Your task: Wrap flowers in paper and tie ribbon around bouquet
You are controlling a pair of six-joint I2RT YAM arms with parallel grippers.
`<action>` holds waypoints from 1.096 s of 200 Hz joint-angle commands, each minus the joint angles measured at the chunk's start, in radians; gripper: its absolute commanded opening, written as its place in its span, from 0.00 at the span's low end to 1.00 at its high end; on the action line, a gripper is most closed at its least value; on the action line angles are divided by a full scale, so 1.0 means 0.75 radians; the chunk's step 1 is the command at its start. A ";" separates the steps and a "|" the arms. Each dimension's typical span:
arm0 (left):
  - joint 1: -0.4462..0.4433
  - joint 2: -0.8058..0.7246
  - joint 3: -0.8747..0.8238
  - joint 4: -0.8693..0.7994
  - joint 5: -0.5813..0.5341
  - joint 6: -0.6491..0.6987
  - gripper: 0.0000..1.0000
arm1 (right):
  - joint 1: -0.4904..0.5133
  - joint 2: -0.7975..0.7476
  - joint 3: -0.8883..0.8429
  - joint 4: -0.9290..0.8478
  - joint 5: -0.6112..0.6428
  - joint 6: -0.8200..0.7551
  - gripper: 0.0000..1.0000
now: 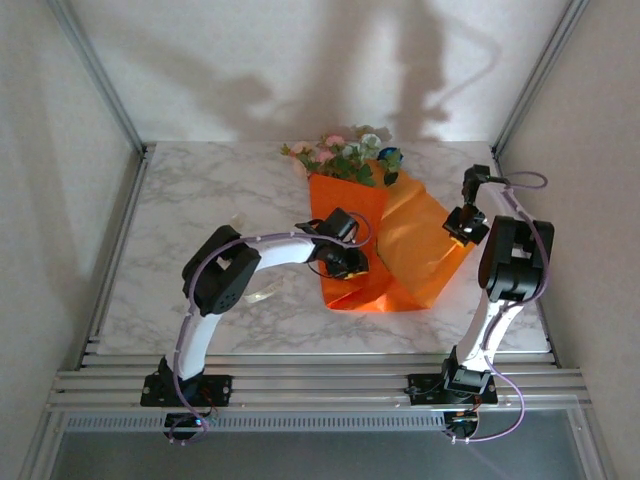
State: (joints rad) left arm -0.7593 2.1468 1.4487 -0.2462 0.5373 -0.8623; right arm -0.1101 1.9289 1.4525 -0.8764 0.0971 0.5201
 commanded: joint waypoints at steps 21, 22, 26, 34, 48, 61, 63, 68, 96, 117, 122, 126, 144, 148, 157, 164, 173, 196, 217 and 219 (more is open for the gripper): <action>0.015 -0.171 -0.032 -0.087 -0.132 0.027 0.36 | 0.023 -0.193 -0.095 -0.045 0.093 0.069 0.00; 0.016 -0.177 -0.034 -0.087 -0.135 0.027 0.36 | 0.022 -0.193 -0.095 -0.047 0.092 0.069 0.00; 0.019 -0.197 -0.044 -0.083 -0.141 0.024 0.37 | 0.024 -0.196 -0.100 -0.048 0.092 0.069 0.02; 0.027 -0.236 -0.069 -0.061 -0.150 0.013 0.39 | 0.026 -0.199 -0.105 -0.048 0.088 0.069 0.03; 0.045 -0.297 -0.117 -0.016 -0.140 -0.016 0.41 | 0.037 -0.211 -0.101 -0.049 0.085 0.061 0.02; 0.057 -0.313 -0.123 0.001 -0.113 -0.015 0.45 | 0.058 -0.230 -0.078 -0.061 0.100 0.057 0.02; 0.057 -0.311 -0.120 0.002 -0.105 -0.012 0.45 | 0.063 -0.233 -0.074 -0.063 0.103 0.057 0.02; 0.059 -0.303 -0.105 0.000 -0.086 -0.002 0.46 | 0.071 -0.239 -0.064 -0.067 0.109 0.057 0.03; 0.029 -0.149 0.144 -0.179 -0.077 0.130 0.47 | 0.117 -0.246 0.003 -0.109 0.149 0.054 0.06; -0.027 0.040 0.498 -0.488 -0.197 0.268 0.46 | 0.143 -0.240 0.017 -0.130 0.173 0.046 0.06; -0.042 0.082 0.581 -0.548 -0.229 0.297 0.45 | 0.145 -0.242 0.018 -0.128 0.180 0.043 0.06; -0.055 0.116 0.645 -0.592 -0.256 0.315 0.44 | 0.148 -0.244 0.017 -0.129 0.185 0.041 0.06; -0.091 0.234 0.842 -0.671 -0.280 0.330 0.39 | 0.159 -0.255 0.021 -0.127 0.188 0.040 0.06; -0.096 0.253 0.866 -0.670 -0.268 0.325 0.37 | 0.161 -0.258 0.022 -0.128 0.185 0.041 0.06; -0.104 0.276 0.888 -0.663 -0.259 0.318 0.36 | 0.172 -0.266 0.032 -0.130 0.180 0.043 0.06; -0.106 0.279 0.889 -0.667 -0.277 0.310 0.35 | 0.184 -0.274 0.042 -0.130 0.184 0.038 0.06; -0.105 0.258 0.860 -0.663 -0.337 0.300 0.32 | 0.204 -0.281 0.065 -0.146 0.209 0.032 0.06; -0.093 0.092 0.580 -0.417 -0.325 0.238 0.28 | 0.238 -0.279 0.129 -0.193 0.240 0.022 0.06; -0.097 0.046 0.372 -0.166 -0.130 0.154 0.24 | 0.263 -0.277 0.161 -0.223 0.257 0.022 0.06; -0.100 0.049 0.361 -0.148 -0.115 0.147 0.24 | 0.265 -0.277 0.163 -0.225 0.258 0.023 0.06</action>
State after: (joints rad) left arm -0.8398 2.2486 1.8339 -0.5465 0.3492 -0.6853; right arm 0.0673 1.7573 1.5284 -0.9867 0.2474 0.5423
